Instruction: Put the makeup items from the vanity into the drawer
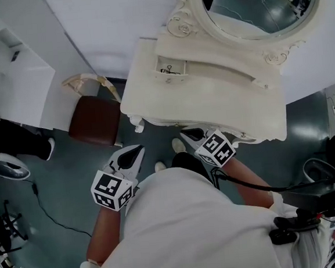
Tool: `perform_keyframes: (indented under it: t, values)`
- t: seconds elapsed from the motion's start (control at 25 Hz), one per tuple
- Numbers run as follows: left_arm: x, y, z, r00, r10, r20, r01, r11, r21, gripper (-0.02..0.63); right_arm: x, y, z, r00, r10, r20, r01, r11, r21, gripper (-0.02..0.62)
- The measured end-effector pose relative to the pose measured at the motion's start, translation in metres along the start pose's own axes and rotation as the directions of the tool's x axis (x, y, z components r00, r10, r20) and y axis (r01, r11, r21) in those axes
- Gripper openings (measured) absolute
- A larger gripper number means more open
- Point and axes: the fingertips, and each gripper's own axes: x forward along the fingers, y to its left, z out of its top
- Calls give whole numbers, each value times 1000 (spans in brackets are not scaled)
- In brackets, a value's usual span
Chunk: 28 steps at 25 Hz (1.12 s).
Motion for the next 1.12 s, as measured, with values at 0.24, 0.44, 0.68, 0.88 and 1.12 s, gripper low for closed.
perform_keyframes:
  t: [0.24, 0.44, 0.68, 0.88, 1.12]
  values:
    - [-4, -14, -7, 1000, -26, 1, 26, 1000, 11, 3, -8, 22, -2, 999, -5, 35, 5, 1000, 8, 0]
    - [-10, -22, -12, 1000, -30, 4, 30, 999, 18, 3, -12, 36, -1, 999, -6, 49, 6, 1000, -9, 0]
    - [-14, -27, -18, 1000, -29, 4, 29, 999, 18, 3, -15, 43, 0, 999, -10, 53, 12, 1000, -28, 0]
    - [-16, -30, -22, 999, -33, 0, 33, 999, 23, 3, -15, 49, 0, 999, -12, 52, 14, 999, -41, 0]
    - [-20, -24, -25, 999, -36, -6, 36, 999, 24, 3, -11, 54, 7, 998, -14, 63, 17, 999, -49, 0]
